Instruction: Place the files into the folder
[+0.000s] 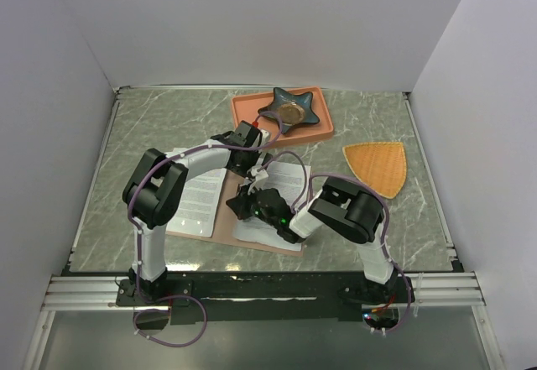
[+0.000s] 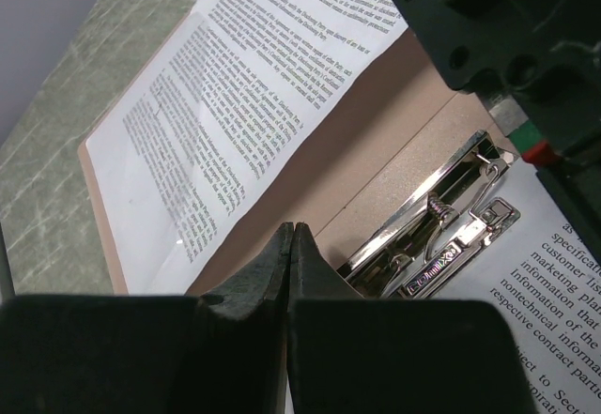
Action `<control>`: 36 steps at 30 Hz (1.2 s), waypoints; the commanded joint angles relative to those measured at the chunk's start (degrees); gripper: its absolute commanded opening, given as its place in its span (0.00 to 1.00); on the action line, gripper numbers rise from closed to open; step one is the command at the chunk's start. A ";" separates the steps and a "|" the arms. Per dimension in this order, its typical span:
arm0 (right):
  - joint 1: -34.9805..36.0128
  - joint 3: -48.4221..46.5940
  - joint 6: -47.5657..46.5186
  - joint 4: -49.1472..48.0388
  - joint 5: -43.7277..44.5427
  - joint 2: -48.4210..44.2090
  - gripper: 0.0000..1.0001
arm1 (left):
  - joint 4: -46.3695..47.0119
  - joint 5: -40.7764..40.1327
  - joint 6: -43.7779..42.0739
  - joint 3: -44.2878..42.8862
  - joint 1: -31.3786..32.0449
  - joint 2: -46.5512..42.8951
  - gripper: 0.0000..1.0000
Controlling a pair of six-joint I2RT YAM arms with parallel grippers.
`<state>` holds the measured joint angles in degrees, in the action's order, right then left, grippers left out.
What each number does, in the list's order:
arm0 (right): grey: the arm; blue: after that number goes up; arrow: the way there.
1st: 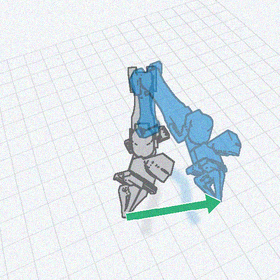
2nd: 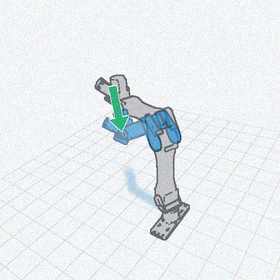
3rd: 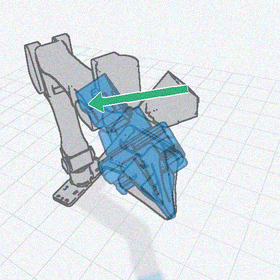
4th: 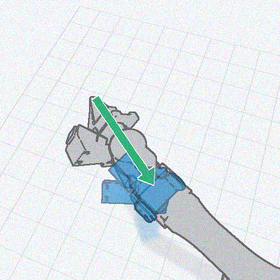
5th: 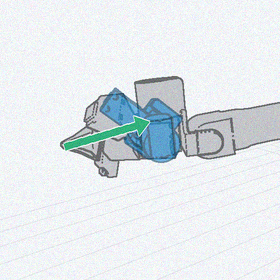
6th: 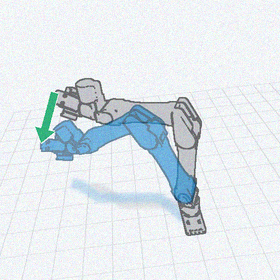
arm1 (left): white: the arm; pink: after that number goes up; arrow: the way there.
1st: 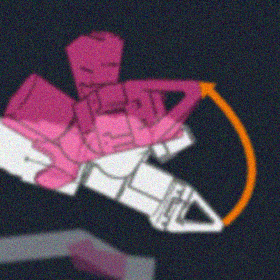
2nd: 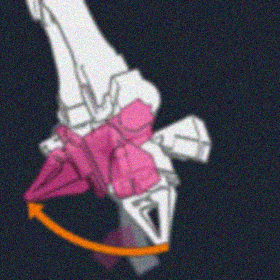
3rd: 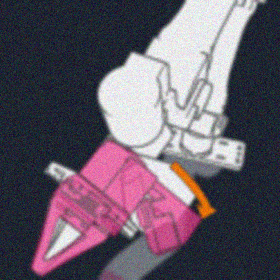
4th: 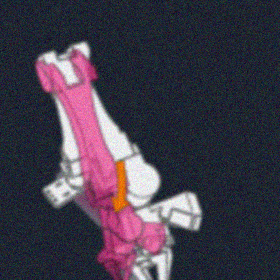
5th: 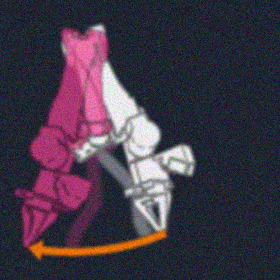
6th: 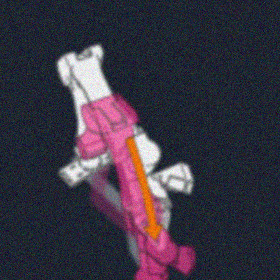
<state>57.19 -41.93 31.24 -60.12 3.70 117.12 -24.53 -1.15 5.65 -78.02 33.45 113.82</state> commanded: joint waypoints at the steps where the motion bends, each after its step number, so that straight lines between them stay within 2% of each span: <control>1: 0.64 5.11 -2.68 26.54 0.95 5.22 0.00 | -2.36 0.62 0.94 2.34 -0.67 0.26 0.99; 17: 0.12 4.58 -0.39 34.88 2.71 3.65 0.00 | -2.27 0.71 0.68 2.34 -0.93 0.26 0.99; 25: -0.23 4.58 0.40 34.45 2.63 3.20 0.00 | -2.36 0.71 0.77 2.34 -1.02 -0.09 0.99; 31: -2.96 4.41 0.84 28.67 -1.76 5.39 0.00 | -2.10 0.62 0.77 2.96 -1.28 -0.18 0.99; 36: -5.86 4.40 1.62 18.30 -12.11 6.98 0.00 | -2.01 0.62 0.68 3.14 -1.46 -0.18 0.99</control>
<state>54.63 -42.04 34.74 -55.64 -2.85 116.92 -23.49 -1.39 5.61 -77.08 32.40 113.34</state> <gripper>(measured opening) 0.006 0.988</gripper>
